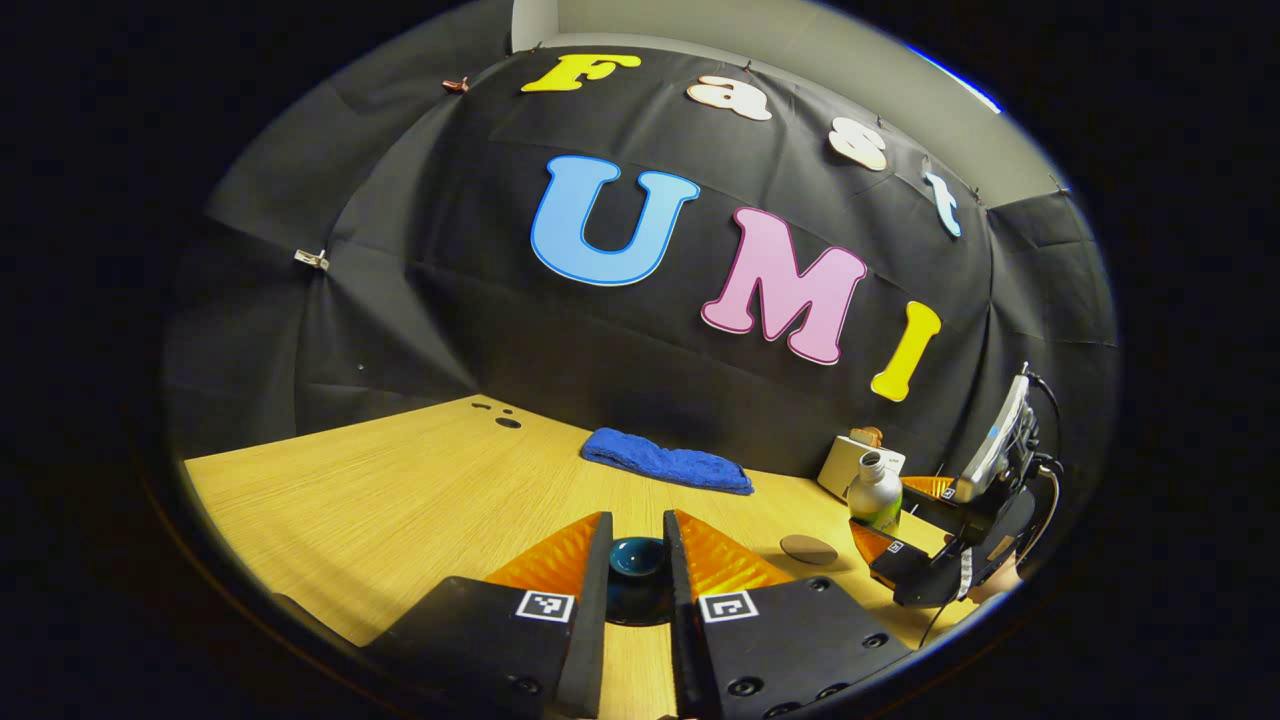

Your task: Open the teacup lid with one hand, grasp the water bottle and pour water into the teacup with the other hand; after pouring, place the water bottle on the coaster and then close the teacup lid.

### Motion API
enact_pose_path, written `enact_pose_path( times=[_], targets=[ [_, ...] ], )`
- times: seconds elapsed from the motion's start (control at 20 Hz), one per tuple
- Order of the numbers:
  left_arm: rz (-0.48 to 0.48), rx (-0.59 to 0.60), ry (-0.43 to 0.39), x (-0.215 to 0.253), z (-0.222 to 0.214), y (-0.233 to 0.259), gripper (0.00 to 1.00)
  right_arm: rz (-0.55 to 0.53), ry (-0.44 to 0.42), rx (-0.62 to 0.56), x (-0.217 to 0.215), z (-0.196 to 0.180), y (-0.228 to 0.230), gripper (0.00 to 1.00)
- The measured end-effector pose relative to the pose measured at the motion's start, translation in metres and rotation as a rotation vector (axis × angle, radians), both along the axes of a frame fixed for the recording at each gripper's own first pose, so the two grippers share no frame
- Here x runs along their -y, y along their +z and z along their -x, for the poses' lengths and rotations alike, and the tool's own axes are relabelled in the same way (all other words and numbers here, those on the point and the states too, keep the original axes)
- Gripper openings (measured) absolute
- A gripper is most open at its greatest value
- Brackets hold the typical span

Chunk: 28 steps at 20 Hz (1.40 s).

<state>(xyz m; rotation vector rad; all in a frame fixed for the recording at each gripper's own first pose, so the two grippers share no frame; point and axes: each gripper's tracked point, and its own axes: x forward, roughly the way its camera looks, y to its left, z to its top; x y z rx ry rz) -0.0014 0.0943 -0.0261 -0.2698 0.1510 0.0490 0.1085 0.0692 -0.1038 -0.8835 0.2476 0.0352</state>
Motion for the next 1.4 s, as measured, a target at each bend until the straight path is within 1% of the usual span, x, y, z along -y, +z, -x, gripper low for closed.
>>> enact_pose_path(
  times=[0.2,0.25,0.3,0.6,0.95,1.4],
  targets=[
    [-0.004,-0.007,0.003,-0.004,-0.001,-0.003,0.31,0.181,0.078,0.015,-0.017,-0.005,0.003,0.8],
    [-0.003,-0.01,0.003,-0.003,-0.001,-0.005,0.31,0.217,0.095,0.018,-0.021,-0.006,0.002,0.76],
    [0.0,-0.011,0.002,-0.003,-0.002,-0.005,0.31,0.248,0.109,0.02,-0.025,-0.007,0.001,0.8],
    [-0.001,-0.018,0.002,-0.006,-0.002,-0.007,0.31,0.438,0.191,0.021,-0.045,-0.012,-0.012,0.8],
    [0.004,-0.03,0.006,-0.008,-0.004,-0.012,0.31,0.572,0.241,0.019,-0.057,-0.017,-0.017,0.8],
    [0.007,-0.038,0.004,-0.009,-0.005,-0.014,0.31,0.708,0.285,0.0,-0.058,-0.02,-0.021,0.8]
  ],
)
